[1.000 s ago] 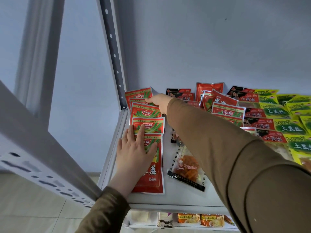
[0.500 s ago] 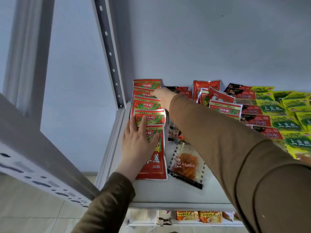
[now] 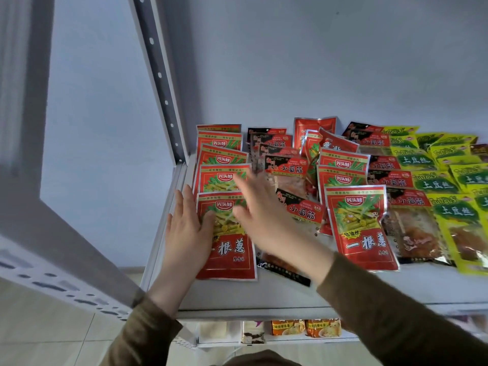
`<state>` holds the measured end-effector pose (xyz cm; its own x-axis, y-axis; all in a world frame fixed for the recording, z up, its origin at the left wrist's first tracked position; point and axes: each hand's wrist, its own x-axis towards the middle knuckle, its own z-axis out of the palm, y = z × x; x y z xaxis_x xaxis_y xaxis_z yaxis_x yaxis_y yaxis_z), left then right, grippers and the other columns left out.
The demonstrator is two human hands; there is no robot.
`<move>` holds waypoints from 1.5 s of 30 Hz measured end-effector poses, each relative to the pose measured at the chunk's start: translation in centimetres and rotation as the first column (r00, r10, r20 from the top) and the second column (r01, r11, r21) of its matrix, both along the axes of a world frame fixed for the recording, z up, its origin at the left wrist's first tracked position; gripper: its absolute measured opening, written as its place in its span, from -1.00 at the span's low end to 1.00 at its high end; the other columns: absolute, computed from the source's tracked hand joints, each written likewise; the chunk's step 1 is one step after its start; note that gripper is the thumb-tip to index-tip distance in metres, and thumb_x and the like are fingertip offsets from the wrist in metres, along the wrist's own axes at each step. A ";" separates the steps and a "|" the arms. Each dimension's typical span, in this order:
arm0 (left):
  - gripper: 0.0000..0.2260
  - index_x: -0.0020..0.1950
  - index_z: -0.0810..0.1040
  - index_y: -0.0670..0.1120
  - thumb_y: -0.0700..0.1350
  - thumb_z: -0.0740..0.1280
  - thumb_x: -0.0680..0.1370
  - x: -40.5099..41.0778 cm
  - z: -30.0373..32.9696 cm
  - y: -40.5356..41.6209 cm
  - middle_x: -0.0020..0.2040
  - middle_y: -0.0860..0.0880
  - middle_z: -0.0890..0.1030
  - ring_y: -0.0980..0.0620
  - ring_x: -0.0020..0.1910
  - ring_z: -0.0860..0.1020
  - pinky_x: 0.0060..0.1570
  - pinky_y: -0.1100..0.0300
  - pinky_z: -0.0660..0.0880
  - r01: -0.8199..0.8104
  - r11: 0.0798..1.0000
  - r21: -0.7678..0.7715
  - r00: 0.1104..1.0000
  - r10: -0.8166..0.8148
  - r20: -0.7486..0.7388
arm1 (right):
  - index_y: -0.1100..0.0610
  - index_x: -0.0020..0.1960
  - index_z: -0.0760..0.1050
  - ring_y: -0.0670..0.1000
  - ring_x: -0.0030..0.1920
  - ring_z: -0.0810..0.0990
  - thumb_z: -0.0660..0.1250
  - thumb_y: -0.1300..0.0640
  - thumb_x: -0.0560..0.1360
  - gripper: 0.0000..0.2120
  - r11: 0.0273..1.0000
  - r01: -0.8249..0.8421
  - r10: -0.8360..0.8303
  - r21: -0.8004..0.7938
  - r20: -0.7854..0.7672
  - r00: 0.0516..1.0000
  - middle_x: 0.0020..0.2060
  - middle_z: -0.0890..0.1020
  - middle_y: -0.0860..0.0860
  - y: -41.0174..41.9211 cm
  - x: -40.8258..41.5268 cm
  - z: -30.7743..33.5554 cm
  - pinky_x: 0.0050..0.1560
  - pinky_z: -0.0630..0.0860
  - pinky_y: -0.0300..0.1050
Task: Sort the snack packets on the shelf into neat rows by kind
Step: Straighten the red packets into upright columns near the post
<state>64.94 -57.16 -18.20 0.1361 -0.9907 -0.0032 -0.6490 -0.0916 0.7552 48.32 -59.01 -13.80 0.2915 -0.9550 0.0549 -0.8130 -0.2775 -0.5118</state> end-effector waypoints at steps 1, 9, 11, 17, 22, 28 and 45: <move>-0.35 0.69 -0.18 0.07 0.17 0.09 0.71 0.0 0.0 -0.1 0.69 -0.01 0.03 -0.06 0.64 0.11 0.57 -0.20 0.17 0.017 1.000 0.008 1.000 -0.017 -0.002 | -0.03 0.64 -0.09 0.10 0.60 -0.28 0.14 0.01 0.68 -0.37 1.000 -0.014 0.014 0.003 -0.103 0.995 0.63 -0.19 0.01 1.1 0.3 -1.0 0.53 -0.18 0.08; -0.42 0.67 -0.09 0.13 0.09 0.12 0.71 -0.9 0.1 0.3 0.53 -0.02 0.38 -0.09 0.40 0.48 0.34 -0.20 0.48 0.104 0.995 0.005 0.992 -0.104 -0.067 | 0.11 0.64 -0.07 0.22 0.61 -0.20 0.09 -0.02 0.71 -0.40 1.000 -0.004 0.001 -0.012 -0.248 0.969 0.63 -0.12 0.13 1.2 1.3 -3.9 0.55 0.18 0.18; -0.41 0.67 -0.07 0.13 0.12 0.13 0.71 -0.8 0.1 0.1 0.59 -0.04 0.30 -0.14 0.46 0.43 0.38 -0.22 0.44 0.116 0.993 0.022 0.992 -0.114 -0.061 | 0.10 0.64 -0.05 0.22 0.61 -0.21 0.10 0.00 0.71 -0.41 0.999 -0.021 0.011 -0.034 -0.260 0.966 0.63 -0.10 0.13 1.1 1.2 -3.7 0.56 0.16 0.18; -0.42 0.67 0.03 0.13 0.19 0.08 0.67 -1.5 0.7 1.4 0.69 0.04 -0.04 0.04 0.67 -0.11 0.63 -0.12 -0.09 0.206 0.960 -0.192 0.966 -0.168 0.198 | 0.03 0.62 0.11 0.08 0.63 -0.11 0.06 -0.18 0.64 -0.39 0.961 0.059 -0.096 -0.271 -0.125 0.987 0.64 0.04 0.04 5.4 -2.2 -2.6 0.56 -0.03 0.03; -0.44 0.66 0.03 0.20 0.24 -0.02 0.66 -3.1 0.0 1.1 0.68 0.10 -0.14 0.11 0.63 -0.31 0.57 0.03 -0.34 0.395 0.910 -0.129 0.845 -0.304 0.440 | 0.01 0.63 -0.32 0.05 0.56 -0.45 -0.07 -0.63 0.34 0.11 0.999 0.052 -0.041 0.013 -0.440 0.897 0.60 -0.35 0.01 8.9 -6.9 -3.2 0.58 -0.27 0.12; -0.39 0.67 -0.16 0.17 0.30 -0.13 0.65 -4.1 -1.3 1.1 0.69 0.01 -0.17 -0.01 0.63 -0.33 0.58 -0.11 -0.35 0.416 0.909 0.012 0.715 -0.335 0.613 | -0.07 0.65 -0.21 -0.02 0.59 -0.33 0.21 -0.36 0.53 -0.10 0.999 0.003 0.010 0.032 -0.388 0.922 0.61 -0.25 -0.07 7.2 -8.8 -3.8 0.54 -0.23 0.05; -0.30 0.69 -0.07 0.07 0.36 -0.16 0.61 -8.4 1.0 -1.3 0.69 -0.02 -0.13 -0.07 0.66 -0.20 0.59 -0.25 -0.20 0.665 0.746 -0.023 0.488 -0.412 0.770 | -0.04 0.64 0.06 -0.12 0.58 0.09 0.17 -0.20 0.62 -0.34 0.925 0.363 -0.379 0.114 0.342 0.860 0.61 0.12 -0.13 3.7 -9.8 -2.1 0.57 0.09 -0.08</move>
